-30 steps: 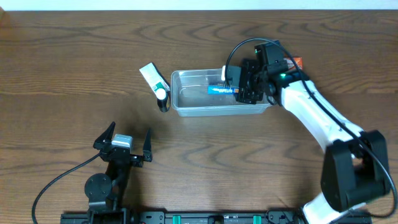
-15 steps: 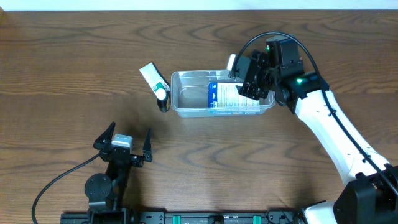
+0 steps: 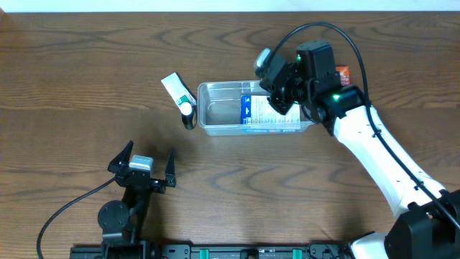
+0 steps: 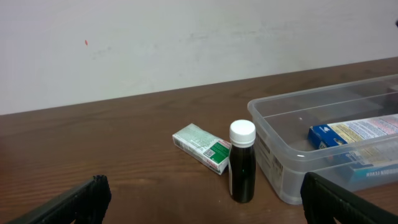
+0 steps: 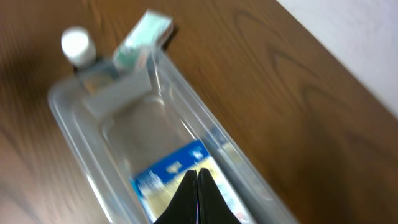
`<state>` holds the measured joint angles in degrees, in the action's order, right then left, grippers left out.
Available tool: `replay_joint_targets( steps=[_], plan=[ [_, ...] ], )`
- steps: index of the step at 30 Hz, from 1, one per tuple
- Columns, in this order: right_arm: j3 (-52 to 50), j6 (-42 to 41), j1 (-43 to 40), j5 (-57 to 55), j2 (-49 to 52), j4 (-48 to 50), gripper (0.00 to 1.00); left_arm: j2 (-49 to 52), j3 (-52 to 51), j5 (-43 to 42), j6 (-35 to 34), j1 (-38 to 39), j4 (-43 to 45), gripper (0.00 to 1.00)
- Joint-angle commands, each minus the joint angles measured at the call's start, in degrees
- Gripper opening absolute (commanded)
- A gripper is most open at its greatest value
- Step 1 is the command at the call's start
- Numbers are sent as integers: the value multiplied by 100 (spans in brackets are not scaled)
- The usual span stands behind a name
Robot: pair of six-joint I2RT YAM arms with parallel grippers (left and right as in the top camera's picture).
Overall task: Pack container
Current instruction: 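Move right gripper to the red-white box and grasp it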
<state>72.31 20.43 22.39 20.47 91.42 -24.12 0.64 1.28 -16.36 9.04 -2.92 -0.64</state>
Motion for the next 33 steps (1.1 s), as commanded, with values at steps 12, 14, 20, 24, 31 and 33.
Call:
replay_joint_targets(
  steps=[12,14,20,24,31,33],
  plan=[
    [66,-3615,737,-1692,127,111,1,-4,-105,-74,35,-28,-190,98],
    [66,-3628,695,-1768,109,17,1,-4,-105,-74,35,-28,-192,98],
    [66,-4072,24,-1808,-105,-778,1,-4,-105,-74,35,-28,-190,98],
    [66,-4074,-730,-1805,-380,-1292,1,-4,-105,-74,35,-28,-190,98],
    [61,-3998,-2109,-2116,-564,-1958,3,-4,-105,-74,35,-28,-190,98],
    [55,-4094,-2389,-2227,-507,-2081,10,-4,-105,-74,35,-28,-192,98]
  ],
)
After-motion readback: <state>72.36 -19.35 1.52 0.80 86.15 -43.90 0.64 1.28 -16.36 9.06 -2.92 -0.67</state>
